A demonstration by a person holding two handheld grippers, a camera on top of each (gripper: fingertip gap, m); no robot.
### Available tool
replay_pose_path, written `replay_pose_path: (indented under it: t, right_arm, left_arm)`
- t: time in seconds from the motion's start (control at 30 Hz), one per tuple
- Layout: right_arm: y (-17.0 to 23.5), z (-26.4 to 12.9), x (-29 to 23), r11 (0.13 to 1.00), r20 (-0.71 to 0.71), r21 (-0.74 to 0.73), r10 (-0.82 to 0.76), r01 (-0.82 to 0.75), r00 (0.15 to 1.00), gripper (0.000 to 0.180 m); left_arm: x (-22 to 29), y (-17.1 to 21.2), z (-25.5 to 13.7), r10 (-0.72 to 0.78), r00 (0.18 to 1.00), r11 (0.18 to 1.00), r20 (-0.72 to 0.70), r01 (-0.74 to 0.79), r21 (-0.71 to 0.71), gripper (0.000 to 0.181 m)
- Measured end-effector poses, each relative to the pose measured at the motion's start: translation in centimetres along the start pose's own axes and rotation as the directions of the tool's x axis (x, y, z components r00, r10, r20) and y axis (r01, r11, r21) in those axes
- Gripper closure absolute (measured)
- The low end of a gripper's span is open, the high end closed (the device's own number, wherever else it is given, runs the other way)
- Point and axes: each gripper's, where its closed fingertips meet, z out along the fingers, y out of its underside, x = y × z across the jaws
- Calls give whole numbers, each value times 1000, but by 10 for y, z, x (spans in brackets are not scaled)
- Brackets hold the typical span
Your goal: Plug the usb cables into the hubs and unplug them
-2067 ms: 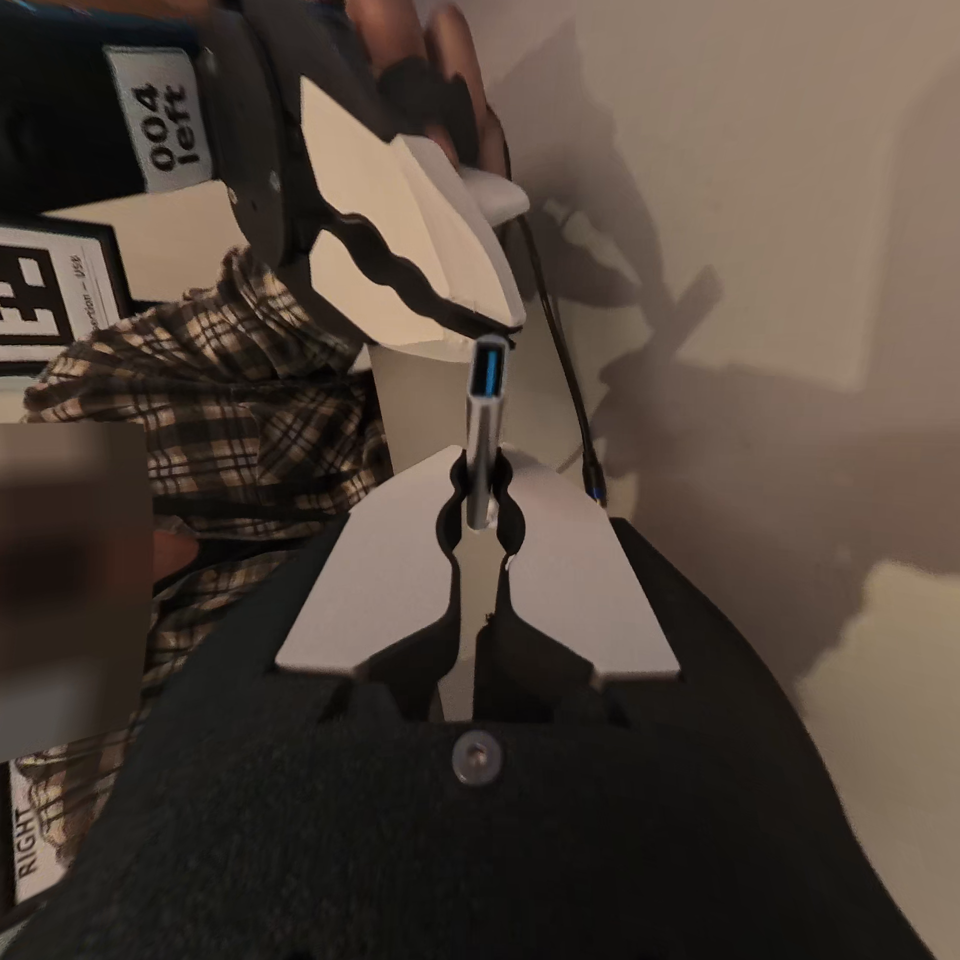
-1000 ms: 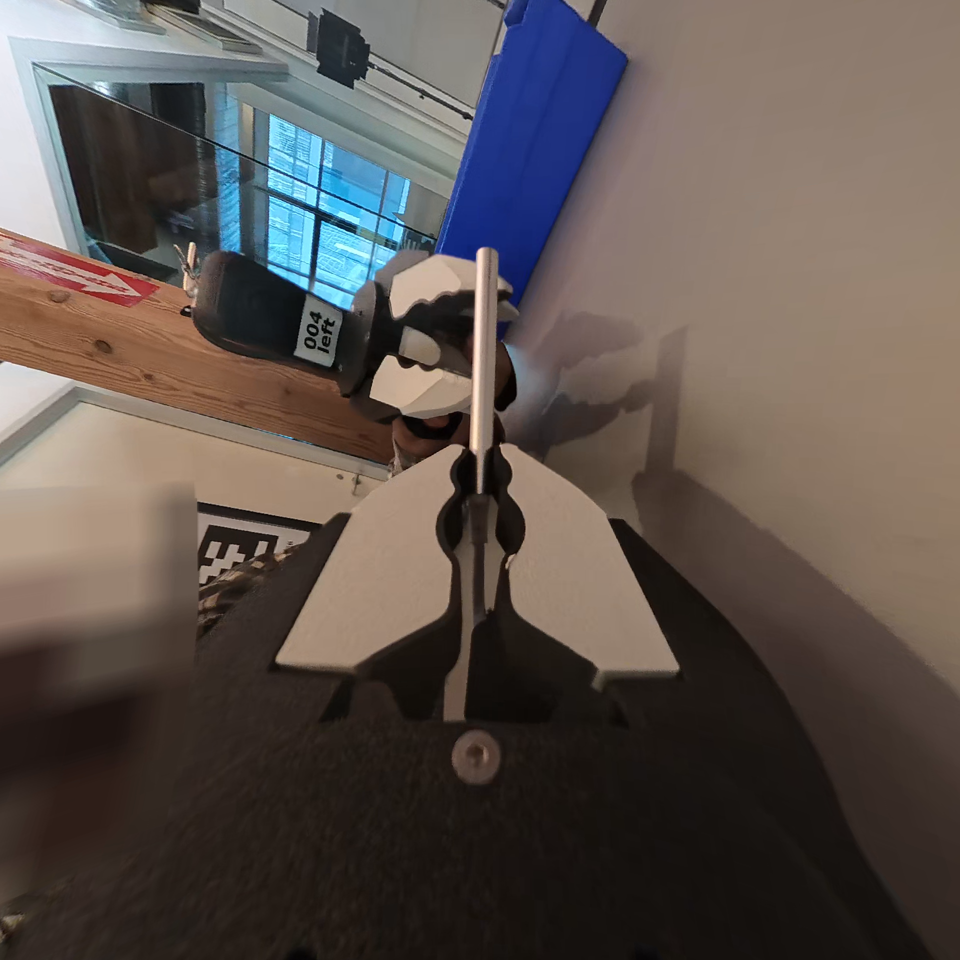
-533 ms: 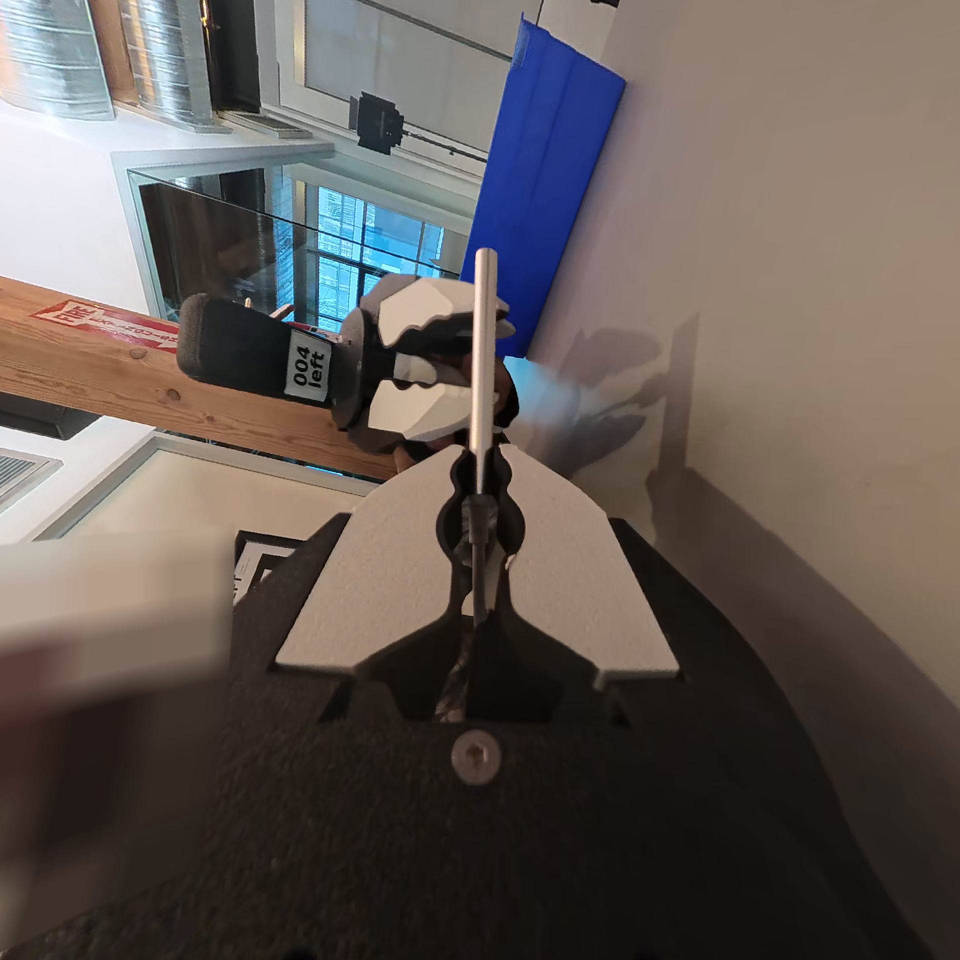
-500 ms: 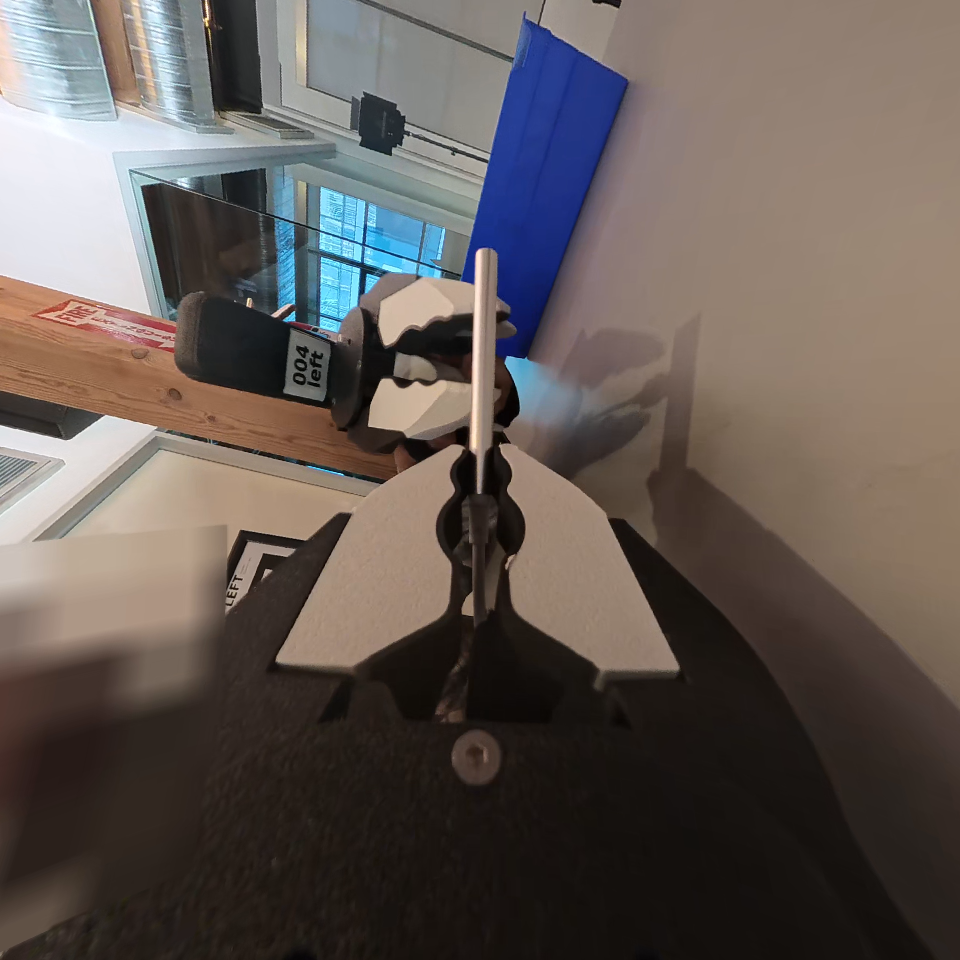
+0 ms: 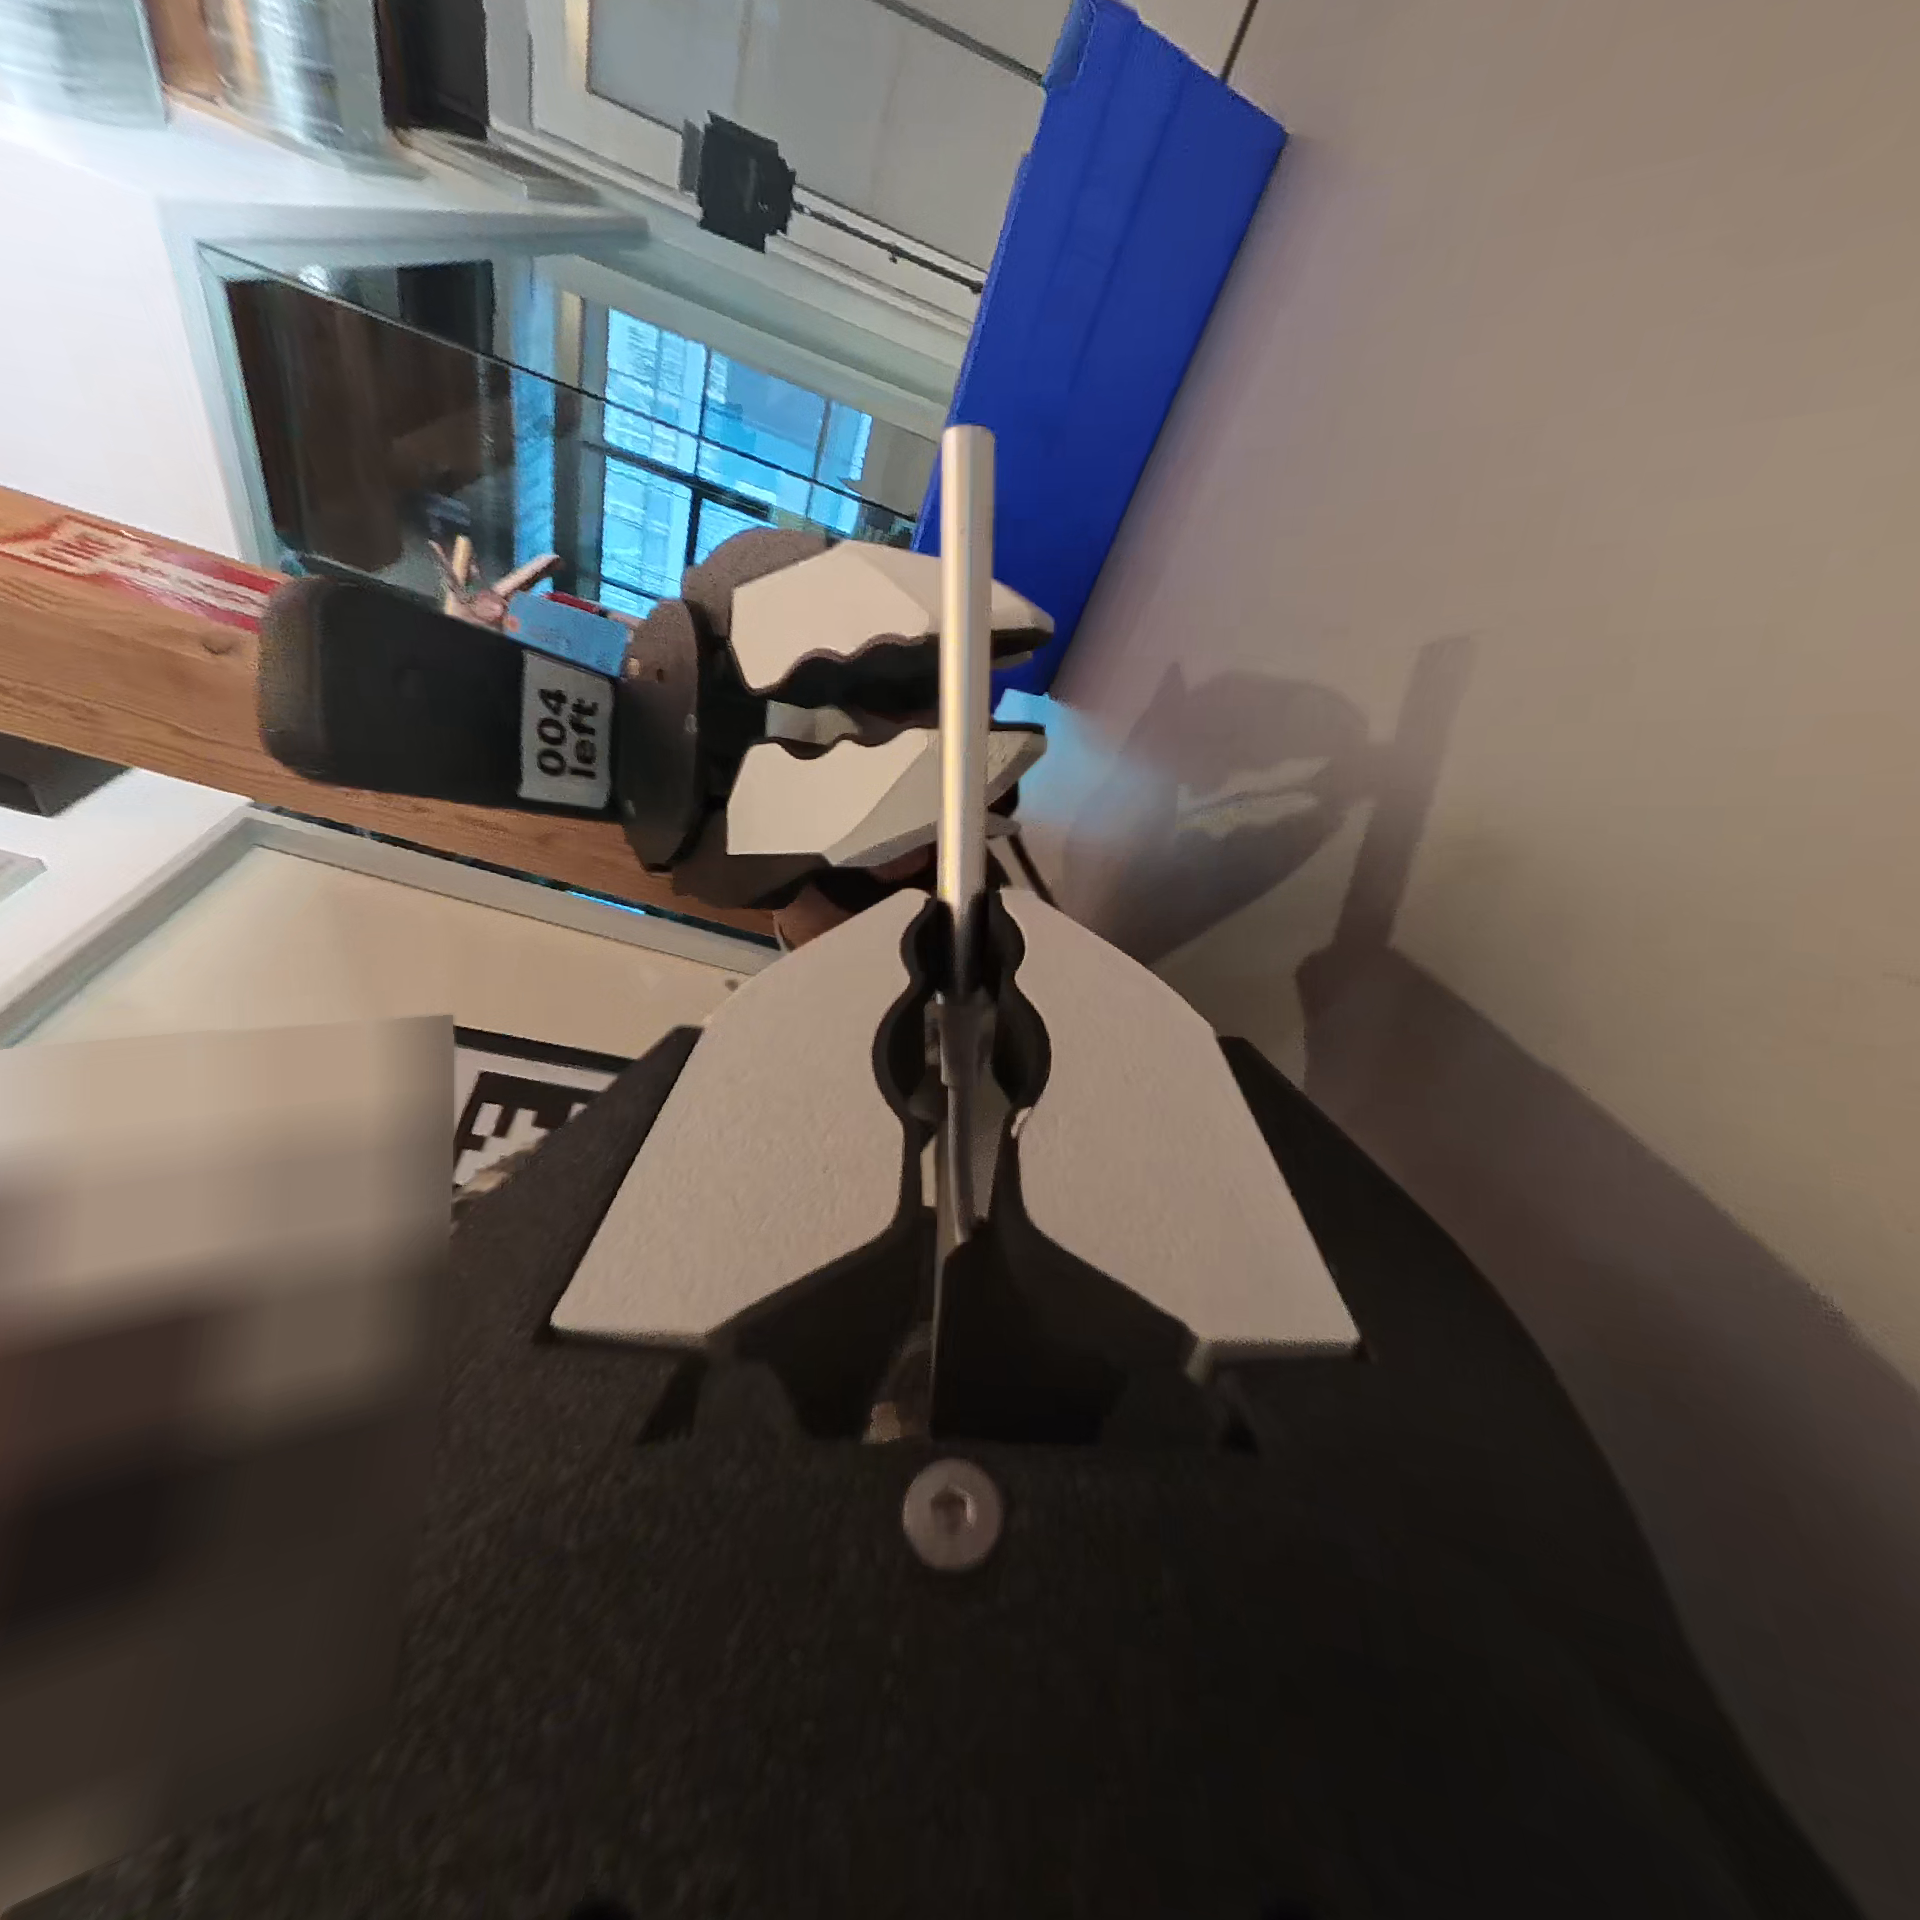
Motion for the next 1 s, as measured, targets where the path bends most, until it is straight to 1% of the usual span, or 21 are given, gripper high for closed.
replay_pose_path:
  t: [0.2,0.4,0.47,0.57,0.63,0.67,0.7,0.77,0.83,1.0]
  right_arm:
    - [1,-4,-5,999,-19,-27,-44,44,999,173]
    - [10,-7,-11,991,-19,-113,-75,72,997,173]
    - [9,-7,-12,992,-7,-103,-68,67,998,173]
    - [2,-9,-14,998,37,-46,-38,39,999,174]
    - [-5,-11,-13,1000,49,10,-26,26,998,173]
    - [-8,-11,-12,999,49,39,-25,23,998,170]
    - [-10,-10,-11,997,52,70,-21,17,998,173]
    - [-16,-10,-9,990,51,140,-20,12,999,173]
    - [-22,-12,-7,977,41,212,-24,15,999,173]
    - [-29,-14,2,935,0,354,-27,25,1000,173]
  left_arm:
    - [2,-4,-3,104,994,994,-15,-104,-26,167]
    - [9,-7,-10,143,986,990,-88,-142,9,167]
    - [9,-7,-13,146,985,989,-92,-145,11,167]
    - [8,-8,-14,106,991,994,-78,-104,21,167]
    - [6,-7,-13,72,997,997,-39,-71,19,167]
    - [4,-7,-12,42,999,999,-15,-42,18,167]
    - [2,-7,-11,0,1000,1000,5,0,23,167]
    - [0,-7,-9,-89,996,995,19,88,49,167]
    - [-1,-7,-6,-137,990,988,25,135,72,167]
    - [-5,-3,4,-113,986,992,126,106,64,167]
